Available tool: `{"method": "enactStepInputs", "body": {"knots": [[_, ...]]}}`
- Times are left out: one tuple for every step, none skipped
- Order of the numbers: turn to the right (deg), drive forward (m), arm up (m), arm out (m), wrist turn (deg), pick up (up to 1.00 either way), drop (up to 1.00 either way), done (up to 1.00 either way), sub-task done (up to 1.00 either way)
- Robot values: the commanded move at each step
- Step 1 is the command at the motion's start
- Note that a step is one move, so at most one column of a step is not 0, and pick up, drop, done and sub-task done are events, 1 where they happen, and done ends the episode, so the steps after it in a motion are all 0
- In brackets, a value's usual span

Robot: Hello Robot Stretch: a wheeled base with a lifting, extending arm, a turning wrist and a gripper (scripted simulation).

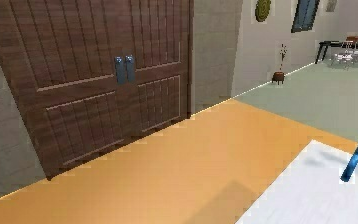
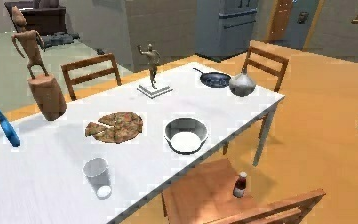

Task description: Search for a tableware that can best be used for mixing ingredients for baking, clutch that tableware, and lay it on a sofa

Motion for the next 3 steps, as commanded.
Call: {"method": "enactStepInputs", "body": {"knots": [[0.0,0.00,0.50,0.00,0.0,0.00,0.00,0.00,0.00],[0.0,0.00,0.38,0.00,0.0,0.00,0.00,0.00,0.00],[0.0,0.00,0.00,0.36,0.0,0.00,0.00,0.00,0.00]]}}
